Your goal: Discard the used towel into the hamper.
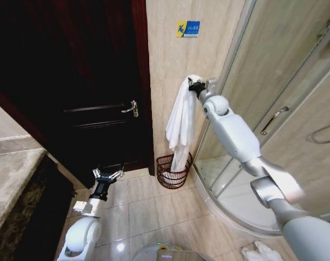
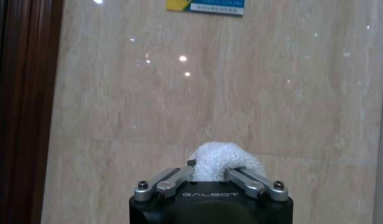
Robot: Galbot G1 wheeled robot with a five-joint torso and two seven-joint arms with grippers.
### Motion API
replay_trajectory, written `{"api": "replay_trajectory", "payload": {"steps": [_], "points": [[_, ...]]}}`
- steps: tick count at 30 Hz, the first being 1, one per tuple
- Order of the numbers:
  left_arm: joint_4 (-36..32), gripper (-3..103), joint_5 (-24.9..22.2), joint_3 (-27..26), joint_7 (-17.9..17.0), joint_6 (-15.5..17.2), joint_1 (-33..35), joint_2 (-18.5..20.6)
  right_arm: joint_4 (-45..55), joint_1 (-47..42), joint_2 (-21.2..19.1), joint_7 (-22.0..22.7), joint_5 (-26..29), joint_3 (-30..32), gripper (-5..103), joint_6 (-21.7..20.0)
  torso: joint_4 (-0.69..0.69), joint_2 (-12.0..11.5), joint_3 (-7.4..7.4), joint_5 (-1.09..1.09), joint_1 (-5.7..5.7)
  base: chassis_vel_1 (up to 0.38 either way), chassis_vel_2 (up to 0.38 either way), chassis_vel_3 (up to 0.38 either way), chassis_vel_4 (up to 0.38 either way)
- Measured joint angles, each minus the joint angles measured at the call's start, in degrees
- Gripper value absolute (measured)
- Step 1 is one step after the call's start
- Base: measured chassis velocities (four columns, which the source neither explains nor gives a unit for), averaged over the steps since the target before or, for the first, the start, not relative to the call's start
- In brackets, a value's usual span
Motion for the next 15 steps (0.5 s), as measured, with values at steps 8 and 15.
{"api": "replay_trajectory", "payload": {"steps": [8, 15], "points": [[-0.1, 100, 0.6, 0.3, 0.1, 0.2, 0.2, -0.4, 1.8, -5.3, -0.3, -0.4, -0.5, 1.8, 4, 1.1, 0.0, 0.0, 0.0, 0.0, 0.0, 0.0, 0.0, 0.0, 0.0], [-0.4, 100, 0.7, 0.2, 0.1, 0.2, 0.4, -0.4, 3.7, -9.2, -0.2, -0.4, -1.2, 3.8, 4, 1.5, 0.0, 0.0, 0.0, 0.01, -0.01, 0.0, 0.0, 0.0, 0.0]]}}
